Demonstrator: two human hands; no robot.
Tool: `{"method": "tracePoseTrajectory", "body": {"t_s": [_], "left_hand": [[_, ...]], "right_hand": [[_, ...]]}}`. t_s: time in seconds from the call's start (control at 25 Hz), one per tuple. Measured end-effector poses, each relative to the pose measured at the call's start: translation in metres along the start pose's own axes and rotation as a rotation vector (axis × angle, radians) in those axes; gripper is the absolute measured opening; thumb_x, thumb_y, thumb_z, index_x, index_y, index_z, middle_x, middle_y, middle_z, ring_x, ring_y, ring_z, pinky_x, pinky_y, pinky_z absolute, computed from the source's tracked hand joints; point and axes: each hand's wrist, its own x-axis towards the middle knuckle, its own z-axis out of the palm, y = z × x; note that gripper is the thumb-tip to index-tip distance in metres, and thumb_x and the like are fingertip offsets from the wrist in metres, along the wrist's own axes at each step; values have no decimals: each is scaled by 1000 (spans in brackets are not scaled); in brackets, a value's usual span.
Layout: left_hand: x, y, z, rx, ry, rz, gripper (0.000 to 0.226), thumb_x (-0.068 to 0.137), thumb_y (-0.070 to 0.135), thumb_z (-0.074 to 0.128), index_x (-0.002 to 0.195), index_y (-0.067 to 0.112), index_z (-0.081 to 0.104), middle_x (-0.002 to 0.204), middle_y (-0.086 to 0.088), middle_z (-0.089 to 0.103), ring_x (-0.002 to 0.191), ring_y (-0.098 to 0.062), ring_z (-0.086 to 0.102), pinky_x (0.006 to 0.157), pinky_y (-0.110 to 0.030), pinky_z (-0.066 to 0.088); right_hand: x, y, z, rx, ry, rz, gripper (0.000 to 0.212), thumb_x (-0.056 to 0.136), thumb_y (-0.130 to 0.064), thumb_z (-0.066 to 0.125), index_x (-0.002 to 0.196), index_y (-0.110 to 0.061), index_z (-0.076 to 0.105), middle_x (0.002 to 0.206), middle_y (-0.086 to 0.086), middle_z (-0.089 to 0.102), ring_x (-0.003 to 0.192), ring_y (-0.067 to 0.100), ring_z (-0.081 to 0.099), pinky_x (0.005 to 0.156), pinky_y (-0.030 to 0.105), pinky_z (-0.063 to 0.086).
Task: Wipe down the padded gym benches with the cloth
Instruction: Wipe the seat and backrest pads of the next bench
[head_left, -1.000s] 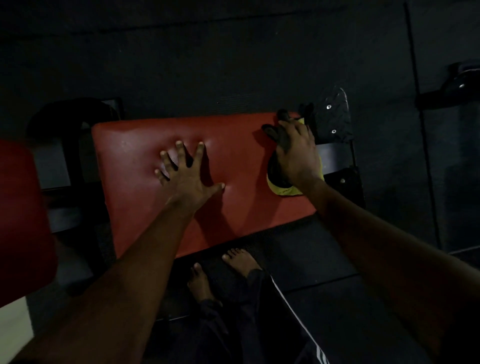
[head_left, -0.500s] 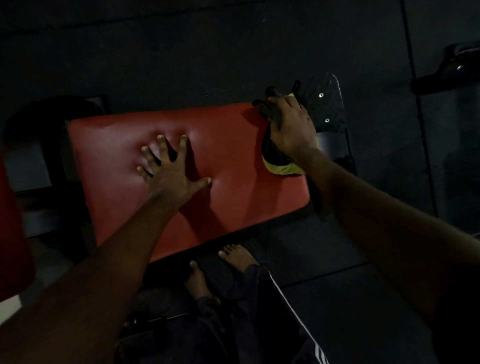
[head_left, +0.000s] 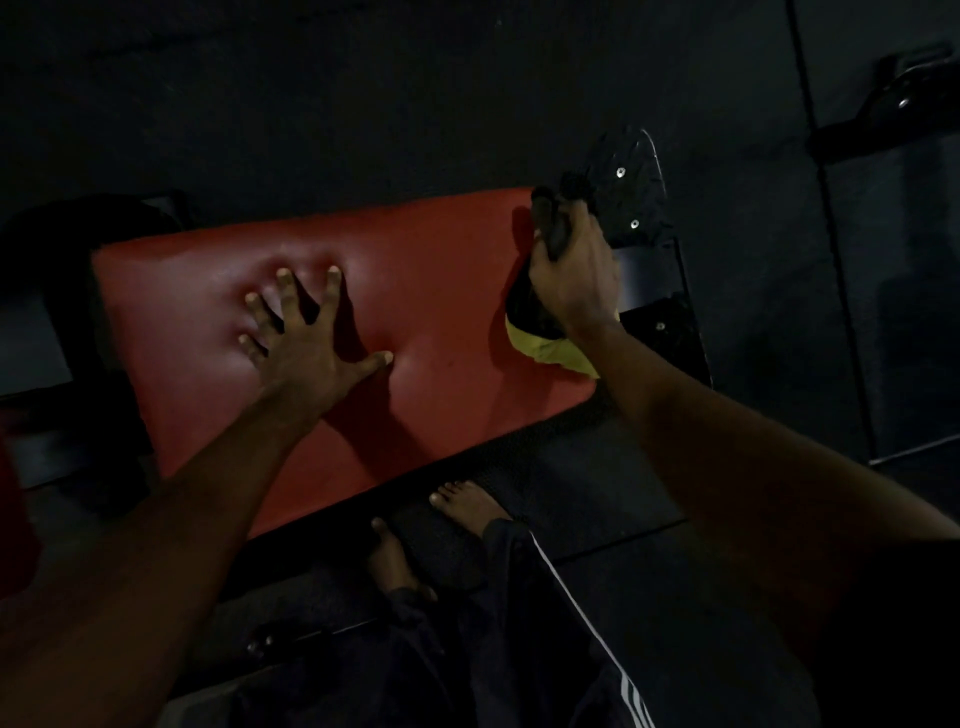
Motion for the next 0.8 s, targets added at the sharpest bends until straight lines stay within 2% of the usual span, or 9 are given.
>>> {"method": "tracePoseTrajectory", "body": {"t_s": [0.24,0.36,0.6,0.72,0.8], "left_hand": [[-2,-2,2,7,22,9,119,71,77,66,156,46,-11,165,-9,-22,148,-49,-18,112,-74,5],[-1,-1,0,26,2,3,120,70,79,65,154,47,-14,164,-8,-25,148,-48,-20,114,-73,4],[2,-2,6,17,27,17,118,71,79,64,154,48,-13,164,-7,-26,148,-47,-21,114,-70,0],[-1,-4,7,31,42,18,119,71,79,65,155,46,-12,164,-8,-26,147,-49,-20,113,-72,1],[-1,-5,8,19,51,31,118,71,79,64,156,45,-10,165,-9,-24,147,-50,-19,113,-73,1]], "right_hand": [[-57,34,-5,55,-39,-4,51,96,-36,52,145,-23,46,136,3,54,118,28,58,90,46,52],[-97,50,-4,32,-49,13,53,97,-35,52,148,-25,43,142,2,49,122,32,55,94,50,51],[-77,43,4,-41,68,51,47,97,-31,54,142,-19,49,132,7,56,114,32,60,88,45,49],[-106,47,14,-20,98,67,48,96,-29,53,143,-24,48,140,2,52,125,30,54,102,49,47],[-134,45,23,-78,124,51,48,96,-26,56,143,-26,49,150,-4,47,137,30,45,116,47,37]]}}
